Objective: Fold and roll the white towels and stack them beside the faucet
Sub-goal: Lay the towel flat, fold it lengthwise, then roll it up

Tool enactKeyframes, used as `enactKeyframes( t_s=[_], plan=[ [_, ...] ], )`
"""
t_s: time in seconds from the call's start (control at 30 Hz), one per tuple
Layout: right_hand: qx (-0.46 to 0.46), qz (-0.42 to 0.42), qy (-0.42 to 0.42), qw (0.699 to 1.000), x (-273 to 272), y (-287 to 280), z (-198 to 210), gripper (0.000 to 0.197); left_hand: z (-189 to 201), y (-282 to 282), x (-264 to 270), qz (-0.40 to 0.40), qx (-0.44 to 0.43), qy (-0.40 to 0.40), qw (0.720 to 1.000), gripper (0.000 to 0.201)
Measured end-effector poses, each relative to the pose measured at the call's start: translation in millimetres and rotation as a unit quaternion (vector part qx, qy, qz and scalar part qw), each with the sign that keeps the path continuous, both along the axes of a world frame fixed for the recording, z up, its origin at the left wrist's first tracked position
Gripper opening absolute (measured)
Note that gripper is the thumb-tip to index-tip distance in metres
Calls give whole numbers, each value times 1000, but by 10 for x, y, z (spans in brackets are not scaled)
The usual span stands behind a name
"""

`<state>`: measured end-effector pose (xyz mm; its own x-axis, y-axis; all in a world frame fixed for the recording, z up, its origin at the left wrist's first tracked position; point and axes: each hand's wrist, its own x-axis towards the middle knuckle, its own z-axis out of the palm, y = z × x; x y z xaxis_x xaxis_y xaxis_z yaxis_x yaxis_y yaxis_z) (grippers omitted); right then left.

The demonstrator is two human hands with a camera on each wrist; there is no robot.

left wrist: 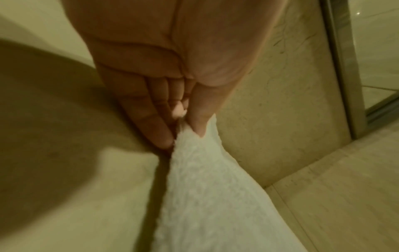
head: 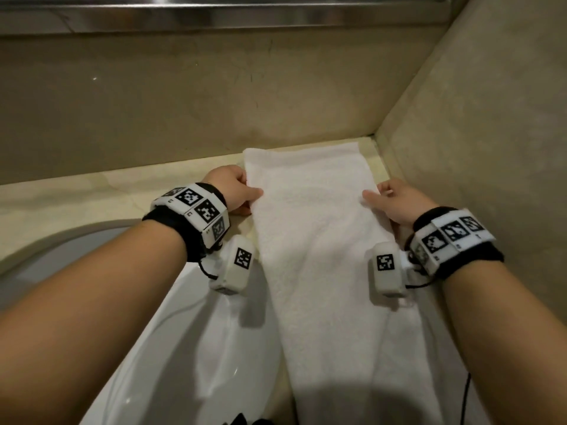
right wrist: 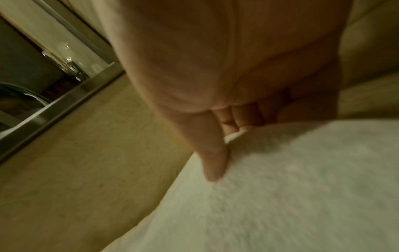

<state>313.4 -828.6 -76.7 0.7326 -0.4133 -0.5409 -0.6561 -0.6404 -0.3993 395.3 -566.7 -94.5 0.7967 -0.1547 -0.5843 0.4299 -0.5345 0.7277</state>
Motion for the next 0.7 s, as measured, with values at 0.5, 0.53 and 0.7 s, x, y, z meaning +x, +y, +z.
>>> enactKeyframes(
  t_s=[0.5,0.53,0.7],
  plan=[
    [39,3,26,999,-459,-51,11,33,23,-70,-261,-48,6,21,999,10],
    [54,10,53,997,-541,-50,50,24,13,-51,-257,-41,7,19,999,12],
    [-88,26,14,996,-781,1,61,35,62,13,-403,17,-45,53,997,24]
  ],
)
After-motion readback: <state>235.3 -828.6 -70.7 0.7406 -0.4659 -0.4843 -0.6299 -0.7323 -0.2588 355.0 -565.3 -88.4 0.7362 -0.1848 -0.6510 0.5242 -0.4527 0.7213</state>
